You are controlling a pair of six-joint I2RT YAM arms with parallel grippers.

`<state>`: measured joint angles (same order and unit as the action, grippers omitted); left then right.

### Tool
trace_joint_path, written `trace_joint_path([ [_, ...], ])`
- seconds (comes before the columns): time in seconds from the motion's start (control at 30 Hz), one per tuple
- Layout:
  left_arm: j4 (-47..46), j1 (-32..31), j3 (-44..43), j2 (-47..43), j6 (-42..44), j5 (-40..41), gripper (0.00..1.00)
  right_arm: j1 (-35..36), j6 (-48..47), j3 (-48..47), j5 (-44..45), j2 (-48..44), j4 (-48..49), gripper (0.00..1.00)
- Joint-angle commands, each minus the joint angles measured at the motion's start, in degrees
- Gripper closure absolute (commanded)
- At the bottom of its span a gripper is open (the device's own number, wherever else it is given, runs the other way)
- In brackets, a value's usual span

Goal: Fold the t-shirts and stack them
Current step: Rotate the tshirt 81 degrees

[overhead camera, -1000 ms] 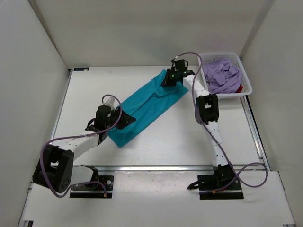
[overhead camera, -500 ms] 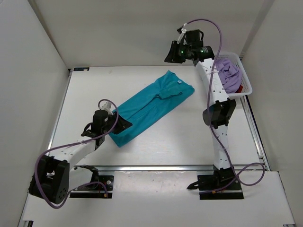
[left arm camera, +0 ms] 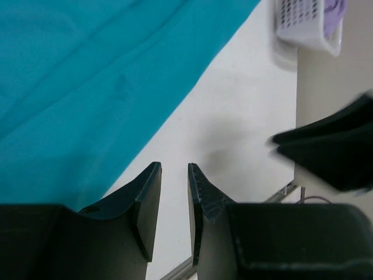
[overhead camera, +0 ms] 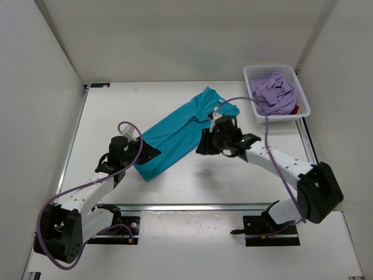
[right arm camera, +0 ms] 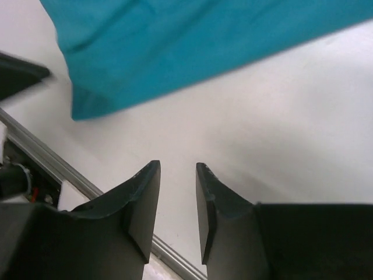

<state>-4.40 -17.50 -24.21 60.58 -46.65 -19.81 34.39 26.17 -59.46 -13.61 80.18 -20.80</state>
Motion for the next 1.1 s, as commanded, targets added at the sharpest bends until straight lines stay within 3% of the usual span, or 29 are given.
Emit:
trace_joint_path([
  [0.0, 1.0, 3.8, -0.8, -5.3, 1.6, -2.0, 0.64, 6.9, 12.0, 10.0, 3.0, 3.0, 26.6, 0.7],
  [0.1, 2.0, 4.4, -1.1, -6.3, 2.5, -1.5, 0.63, 11.4, 16.6, 11.6, 5.1, 10.1, 35.7, 0.62],
  [0.37, 1.9, 4.2, 0.1, -7.2, 2.1, -0.8, 0.63, 14.0, 25.8, 6.9, 8.3, 24.6, 38.5, 0.61],
  [0.5, 2.5, 5.5, 0.3, -7.4, 2.9, -0.8, 0.63, 12.3, 29.0, 5.5, 6.2, 29.5, 39.6, 0.75],
  [0.6, 2.5, 5.3, -0.1, -6.5, 3.2, -1.1, 0.63, 11.8, 28.3, 3.2, 3.8, 31.3, 37.1, 0.98],
  [0.77, 3.3, 3.7, -0.6, -4.3, 4.4, 0.9, 0.63, 7.4, 25.5, 14.6, 2.4, 20.9, 37.5, 1.0],
  [0.93, 6.2, -1.8, -0.3, -2.6, 7.1, 4.5, 0.61, -5.3, 20.8, 33.4, -5.6, 4.1, 35.7, 1.0],
  [1.0, 8.5, -4.7, 0.2, -2.4, 8.3, 6.5, 0.59, -10.9, 17.3, 35.0, -10.5, -1.3, 29.7, 0.92],
  [1.07, 9.3, -6.4, 1.2, -2.5, 9.2, 9.0, 0.58, -14.3, 14.7, 36.0, -10.1, -5.0, 26.1, 0.71],
])
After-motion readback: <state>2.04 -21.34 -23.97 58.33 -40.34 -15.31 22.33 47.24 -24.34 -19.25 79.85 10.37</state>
